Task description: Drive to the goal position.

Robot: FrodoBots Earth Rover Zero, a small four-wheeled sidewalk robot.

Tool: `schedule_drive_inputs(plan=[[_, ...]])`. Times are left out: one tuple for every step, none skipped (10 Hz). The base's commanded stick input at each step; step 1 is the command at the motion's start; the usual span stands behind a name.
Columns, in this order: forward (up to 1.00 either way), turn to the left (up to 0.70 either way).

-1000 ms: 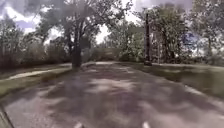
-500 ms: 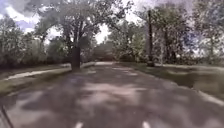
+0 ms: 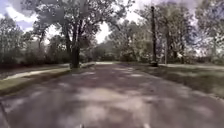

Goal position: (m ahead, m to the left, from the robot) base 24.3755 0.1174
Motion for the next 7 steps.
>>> schedule_drive_inputs(plan=[[1.00,0.00],[1.00,0.00],[1.00,0.00],[1.00,0.00],[1.00,0.00],[1.00,0.00],[1.00,0.00]])
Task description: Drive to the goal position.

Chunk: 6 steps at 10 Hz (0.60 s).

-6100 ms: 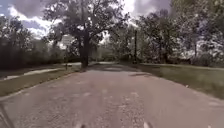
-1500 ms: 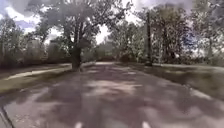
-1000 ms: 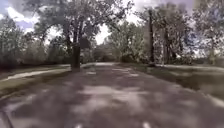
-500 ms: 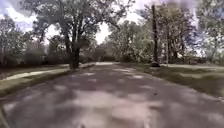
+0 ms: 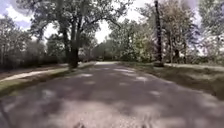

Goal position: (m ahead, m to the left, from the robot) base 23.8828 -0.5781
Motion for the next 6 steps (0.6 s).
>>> schedule_drive_inputs(plan=[[1.00,0.00],[1.00,0.00],[1.00,0.00],[1.00,0.00],[1.00,0.00],[1.00,0.00]])
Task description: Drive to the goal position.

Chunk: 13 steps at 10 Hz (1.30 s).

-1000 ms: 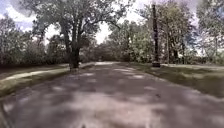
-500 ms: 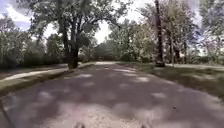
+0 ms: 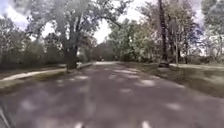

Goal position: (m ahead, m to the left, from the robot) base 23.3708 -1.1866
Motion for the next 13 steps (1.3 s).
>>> schedule_drive_inputs(plan=[[1.00,0.00],[1.00,0.00],[1.00,0.00],[1.00,0.00],[1.00,0.00],[1.00,0.00],[1.00,0.00],[1.00,0.00],[1.00,0.00],[1.00,0.00],[1.00,0.00],[1.00,0.00],[1.00,0.00]])
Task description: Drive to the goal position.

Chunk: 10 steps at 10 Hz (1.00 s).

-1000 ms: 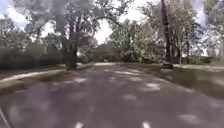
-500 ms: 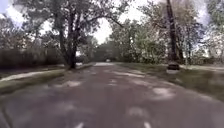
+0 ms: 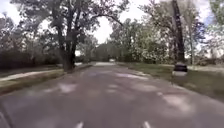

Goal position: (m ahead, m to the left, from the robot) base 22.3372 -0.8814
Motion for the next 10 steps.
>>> schedule_drive_inputs(plan=[[1.00,0.00],[1.00,0.00],[1.00,0.00],[1.00,0.00],[1.00,0.00],[1.00,0.00],[1.00,0.00],[1.00,0.00],[1.00,0.00],[1.00,0.00]])
